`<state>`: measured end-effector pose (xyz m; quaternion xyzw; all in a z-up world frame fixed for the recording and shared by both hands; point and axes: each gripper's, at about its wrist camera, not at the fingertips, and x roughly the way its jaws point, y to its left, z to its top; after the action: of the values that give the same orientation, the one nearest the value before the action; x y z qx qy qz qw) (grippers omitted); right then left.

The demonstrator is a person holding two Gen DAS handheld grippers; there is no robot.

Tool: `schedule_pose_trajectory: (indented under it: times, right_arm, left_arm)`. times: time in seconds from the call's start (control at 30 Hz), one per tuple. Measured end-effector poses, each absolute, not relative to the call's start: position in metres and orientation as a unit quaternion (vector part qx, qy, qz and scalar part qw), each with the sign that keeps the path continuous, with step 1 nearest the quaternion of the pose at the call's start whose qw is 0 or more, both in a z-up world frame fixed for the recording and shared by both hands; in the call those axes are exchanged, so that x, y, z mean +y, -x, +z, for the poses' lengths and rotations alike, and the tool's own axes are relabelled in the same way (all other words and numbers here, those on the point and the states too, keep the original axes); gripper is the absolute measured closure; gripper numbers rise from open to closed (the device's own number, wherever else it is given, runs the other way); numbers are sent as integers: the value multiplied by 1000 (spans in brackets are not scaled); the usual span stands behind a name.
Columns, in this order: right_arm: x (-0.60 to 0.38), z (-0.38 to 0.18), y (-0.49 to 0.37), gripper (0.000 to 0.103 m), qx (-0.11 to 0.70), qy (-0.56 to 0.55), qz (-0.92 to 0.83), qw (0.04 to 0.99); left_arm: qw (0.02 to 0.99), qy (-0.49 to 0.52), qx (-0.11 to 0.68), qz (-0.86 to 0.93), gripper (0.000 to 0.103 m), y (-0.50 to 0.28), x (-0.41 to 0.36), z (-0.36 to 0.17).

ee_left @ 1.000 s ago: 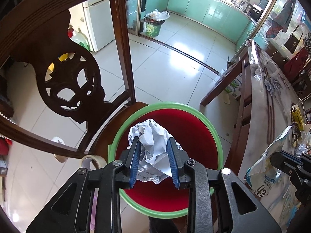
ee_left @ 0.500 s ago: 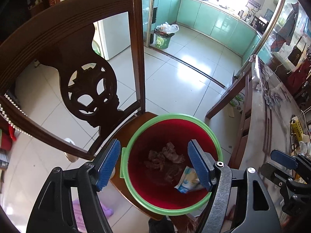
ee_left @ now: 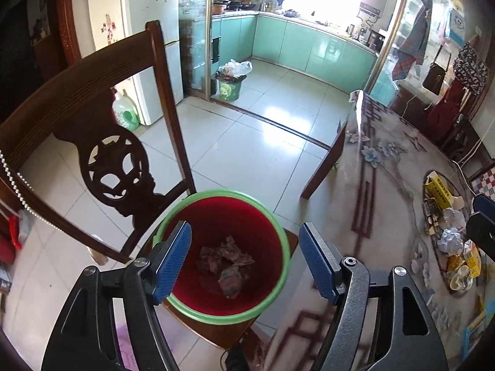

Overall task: Collect trash
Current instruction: 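Move both open tools back over the table trash, then grasp the printed snack wrapper with the left tool while the right tool grasps the orange juice carton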

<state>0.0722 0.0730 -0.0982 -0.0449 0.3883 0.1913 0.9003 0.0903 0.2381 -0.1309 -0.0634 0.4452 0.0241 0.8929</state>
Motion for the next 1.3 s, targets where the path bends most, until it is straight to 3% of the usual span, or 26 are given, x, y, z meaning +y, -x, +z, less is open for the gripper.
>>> schedule_pose_trajectory:
  times: [0.4, 0.6, 0.83, 1.07, 1.13, 1.3]
  right_arm:
    - [-127, -104, -9, 49, 396, -7, 141, 907]
    - [-268, -139, 6, 49, 427, -46, 82, 899]
    - [-426, -203, -23, 49, 521, 24, 14, 853]
    - [-475, -254, -59, 48, 598, 76, 45, 797]
    - [-470, -258, -65, 32, 592, 104, 53, 797]
    - [-463, -264, -77, 30, 603, 141, 62, 783]
  left_arm:
    - [899, 31, 433, -56, 31, -53, 63, -116]
    - [887, -1, 444, -124, 29, -33, -20, -118]
    - [863, -47, 461, -202, 25, -29, -102, -129]
    - [837, -74, 484, -245, 25, -45, -169, -145]
    - [829, -81, 491, -254, 25, -50, -182, -149]
    - [808, -93, 514, -273, 25, -68, -213, -165]
